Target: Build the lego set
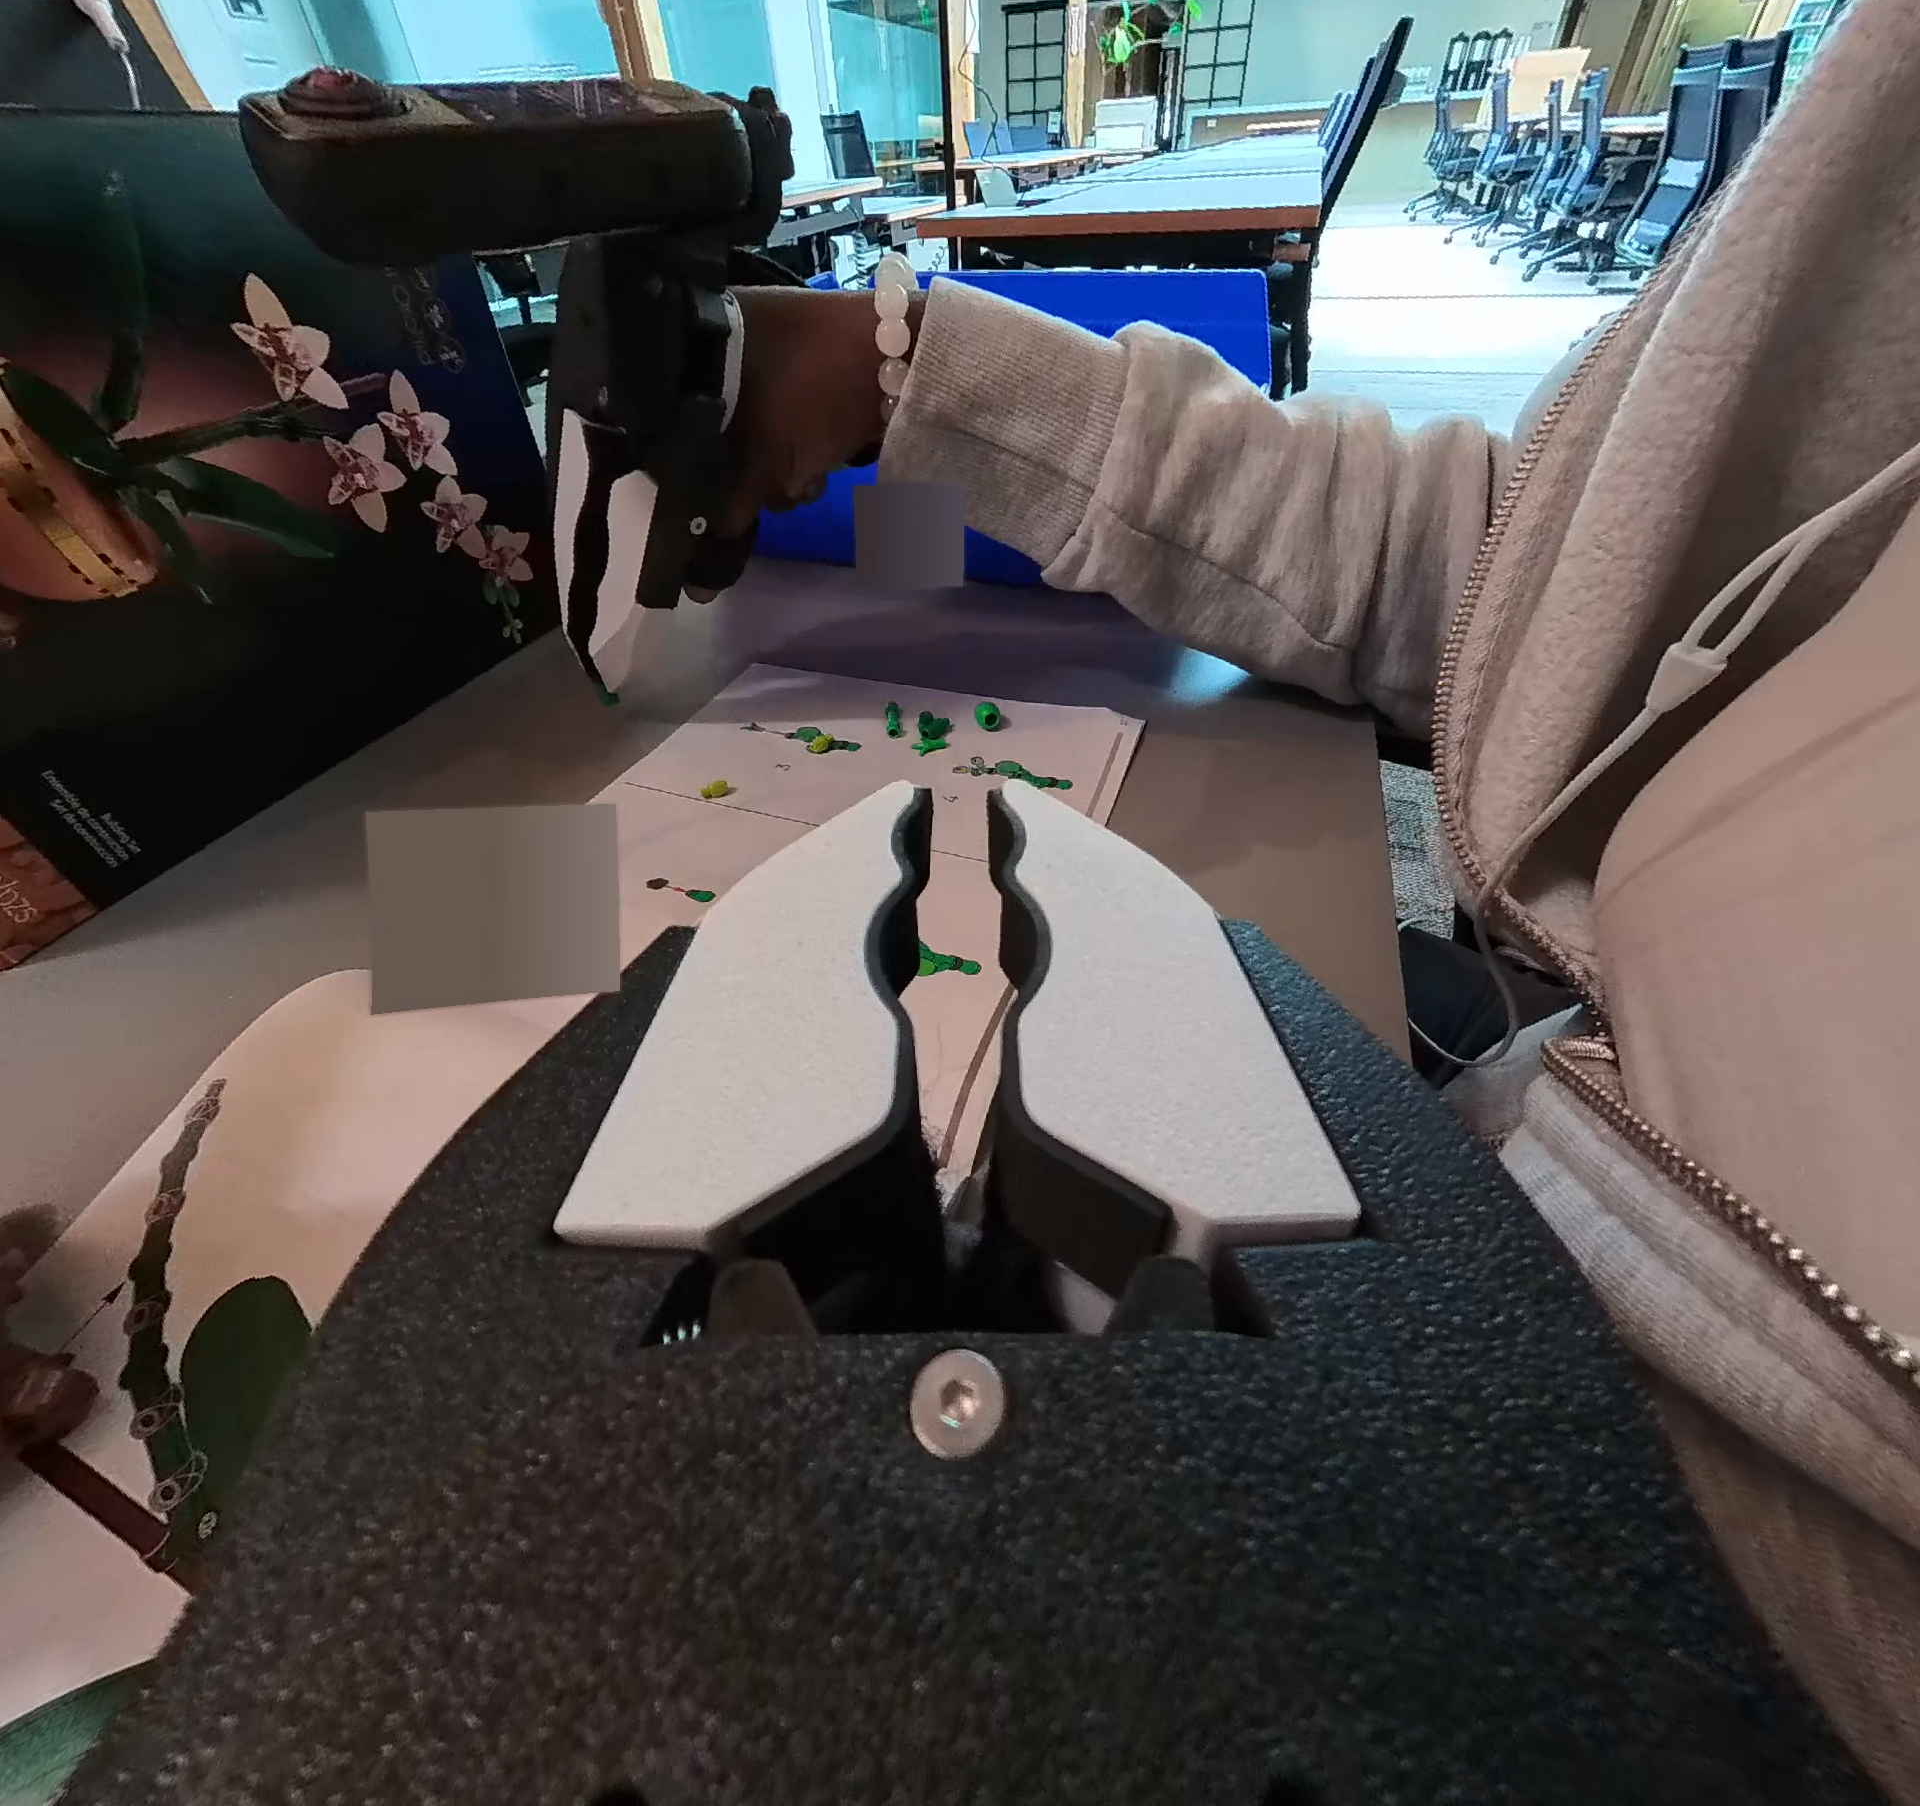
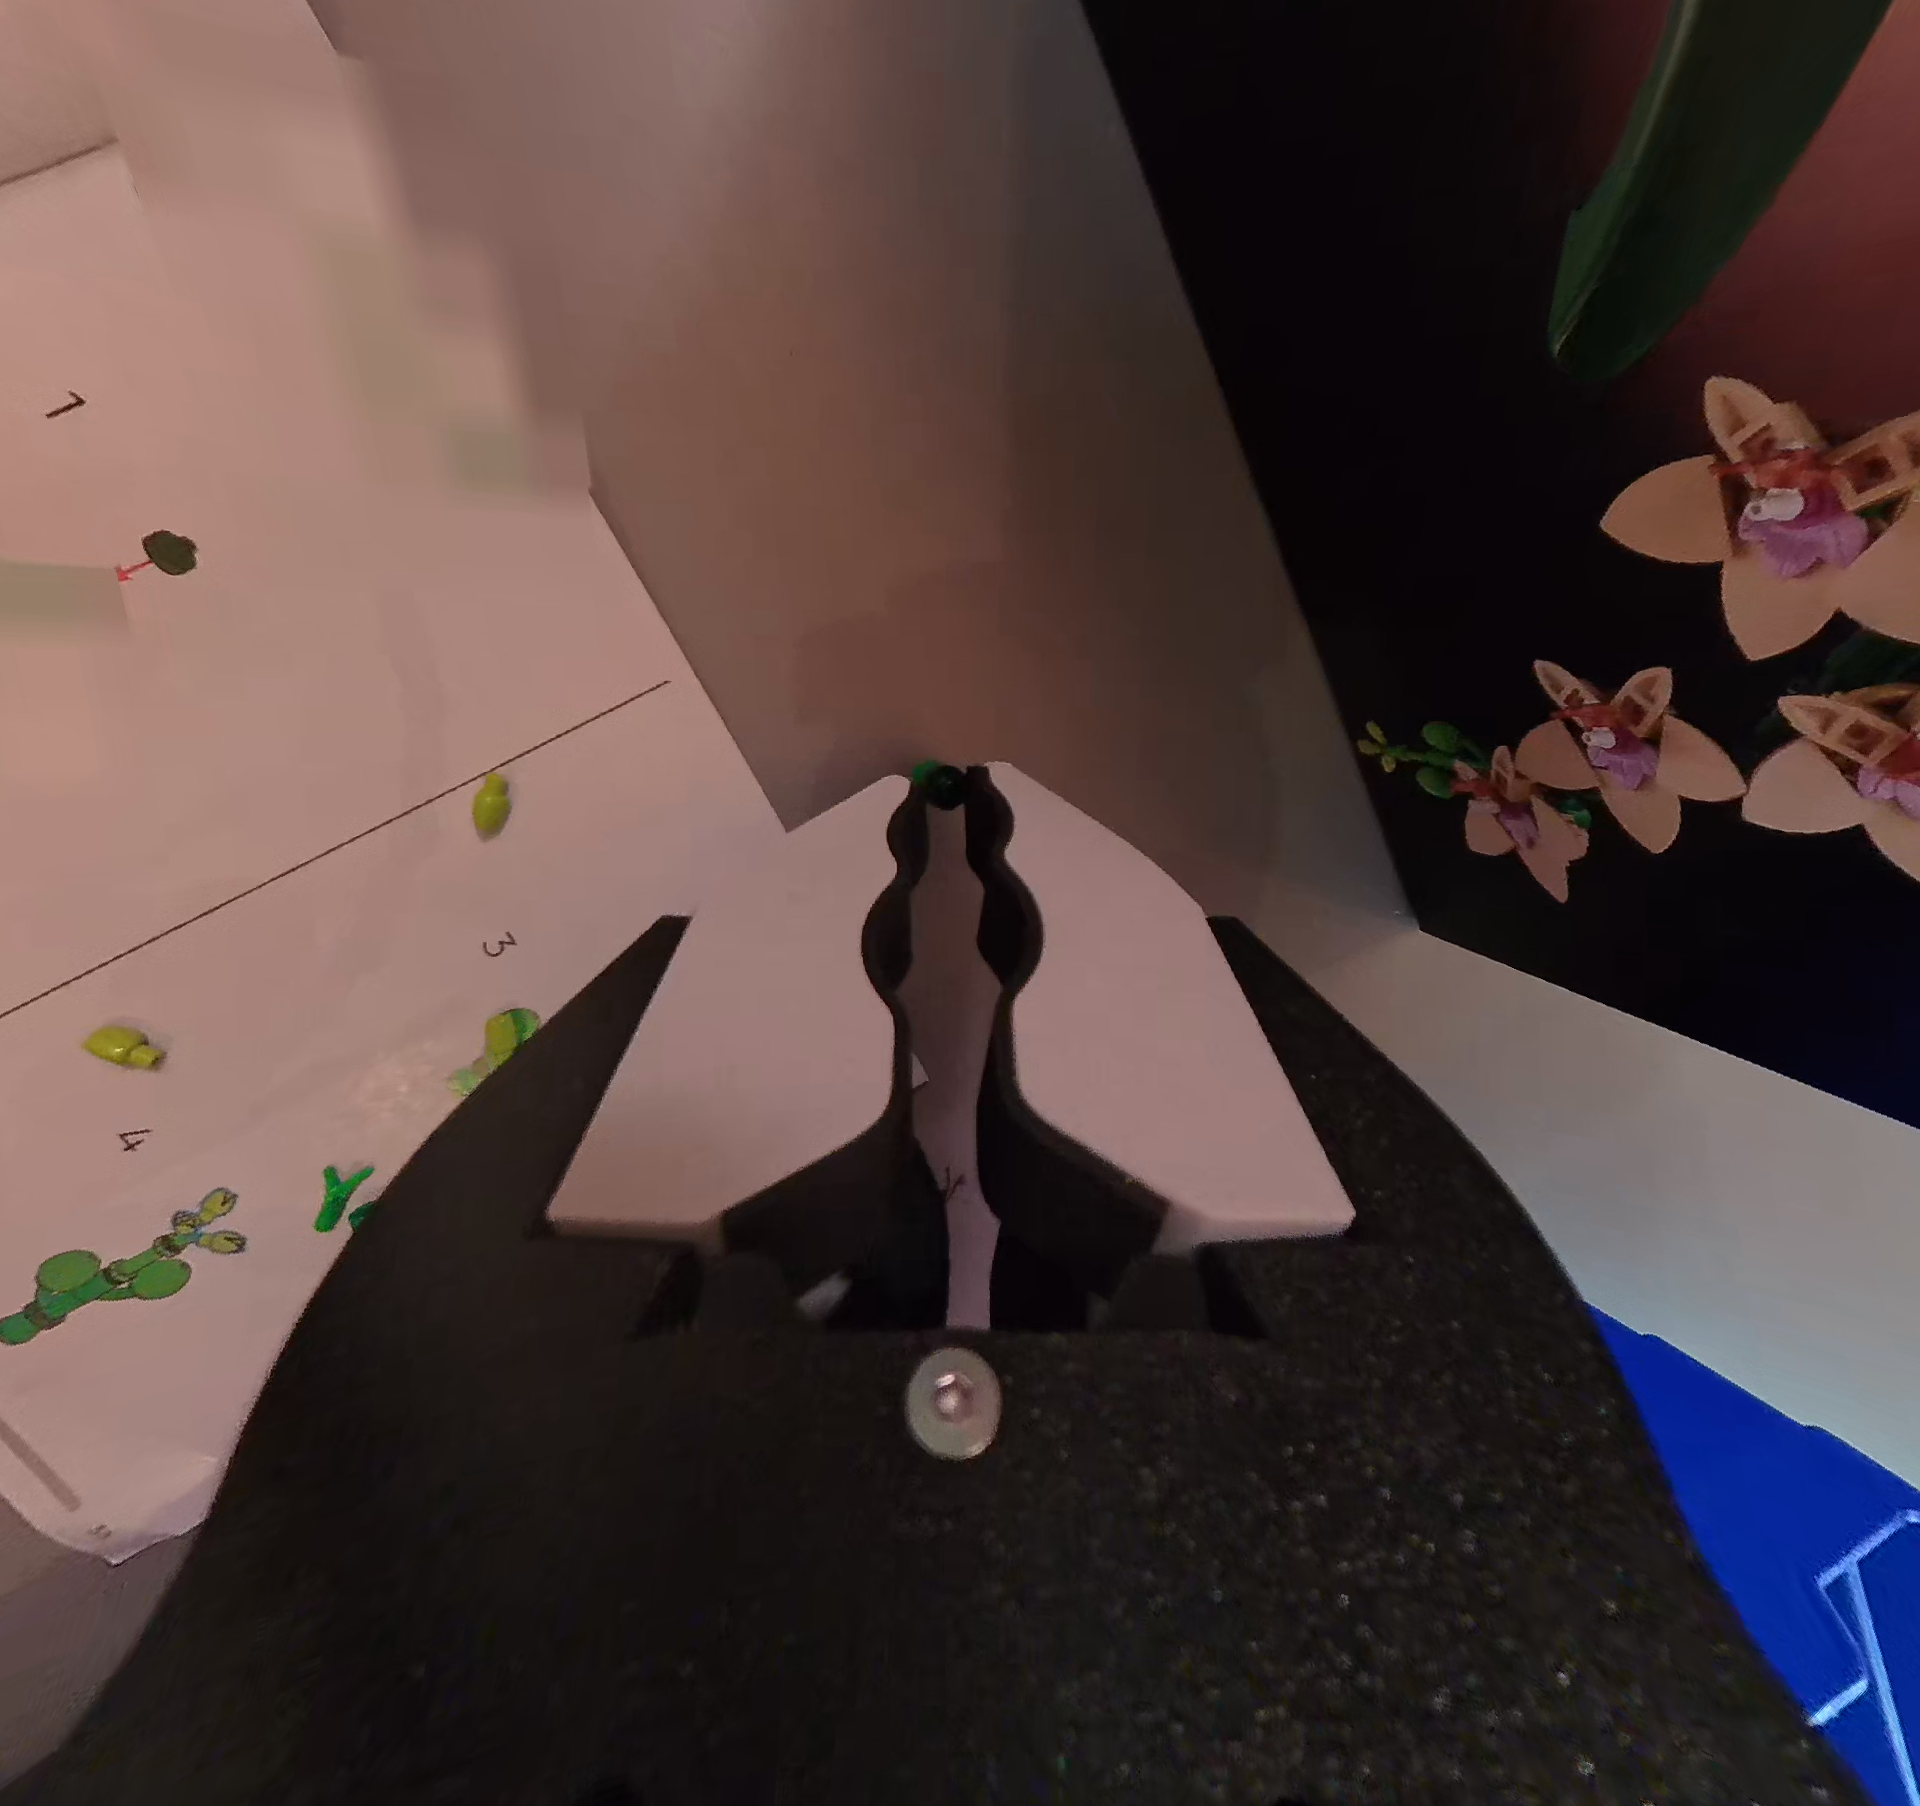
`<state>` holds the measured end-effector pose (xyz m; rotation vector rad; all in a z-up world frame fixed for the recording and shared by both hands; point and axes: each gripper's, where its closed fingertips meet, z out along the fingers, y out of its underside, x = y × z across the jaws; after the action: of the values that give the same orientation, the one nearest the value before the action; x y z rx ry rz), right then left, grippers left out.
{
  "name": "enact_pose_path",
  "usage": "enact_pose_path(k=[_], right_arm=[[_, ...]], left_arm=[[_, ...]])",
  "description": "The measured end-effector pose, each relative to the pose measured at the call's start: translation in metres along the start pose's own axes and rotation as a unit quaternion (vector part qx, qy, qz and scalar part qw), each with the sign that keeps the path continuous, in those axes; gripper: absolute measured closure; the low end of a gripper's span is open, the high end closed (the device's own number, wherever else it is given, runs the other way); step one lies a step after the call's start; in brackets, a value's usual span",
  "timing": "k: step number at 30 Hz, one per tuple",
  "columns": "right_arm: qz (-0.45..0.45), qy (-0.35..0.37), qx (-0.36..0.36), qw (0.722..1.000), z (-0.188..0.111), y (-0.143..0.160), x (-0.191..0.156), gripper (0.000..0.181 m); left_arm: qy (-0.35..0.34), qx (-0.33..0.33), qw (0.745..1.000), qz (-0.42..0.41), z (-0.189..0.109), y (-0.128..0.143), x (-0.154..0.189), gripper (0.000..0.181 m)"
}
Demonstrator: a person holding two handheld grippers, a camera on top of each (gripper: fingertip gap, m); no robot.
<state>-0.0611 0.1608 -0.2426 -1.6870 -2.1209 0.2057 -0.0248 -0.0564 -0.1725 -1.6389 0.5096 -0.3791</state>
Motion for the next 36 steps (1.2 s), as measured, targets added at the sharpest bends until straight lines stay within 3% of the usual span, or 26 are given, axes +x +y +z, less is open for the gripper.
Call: enact_pose_path(k=[4, 11, 16, 21, 30, 36], right_arm=[[0.001, -0.012, 0.009, 1.000, -0.001, -0.002, -0.003, 0.174], [-0.001, -0.081, 0.093, 0.992, -0.023, -0.022, -0.026, 0.174], [-0.012, -0.190, 0.202, 0.961, -0.057, -0.048, -0.070, 0.174], [0.001, -0.272, 0.276, 0.922, -0.092, -0.053, -0.102, 0.174], [0.002, -0.315, 0.318, 0.894, -0.125, -0.043, -0.148, 0.174], [0.002, -0.323, 0.310, 0.894, -0.128, -0.057, -0.154, 0.174]], left_arm=[[0.000, 0.000, 1.000, -0.001, 0.000, 0.000, 0.000, 0.171], [-0.003, -0.001, 1.000, -0.001, 0.000, 0.000, -0.001, 0.171], [-0.019, -0.002, 1.000, -0.012, 0.000, 0.000, -0.006, 0.165], [-0.075, 0.009, 0.997, -0.013, 0.004, -0.003, -0.019, 0.162], [-0.165, -0.022, 0.983, 0.074, 0.025, -0.007, -0.022, 0.161], [-0.156, -0.025, 0.978, 0.138, 0.029, -0.023, -0.023, 0.163]])
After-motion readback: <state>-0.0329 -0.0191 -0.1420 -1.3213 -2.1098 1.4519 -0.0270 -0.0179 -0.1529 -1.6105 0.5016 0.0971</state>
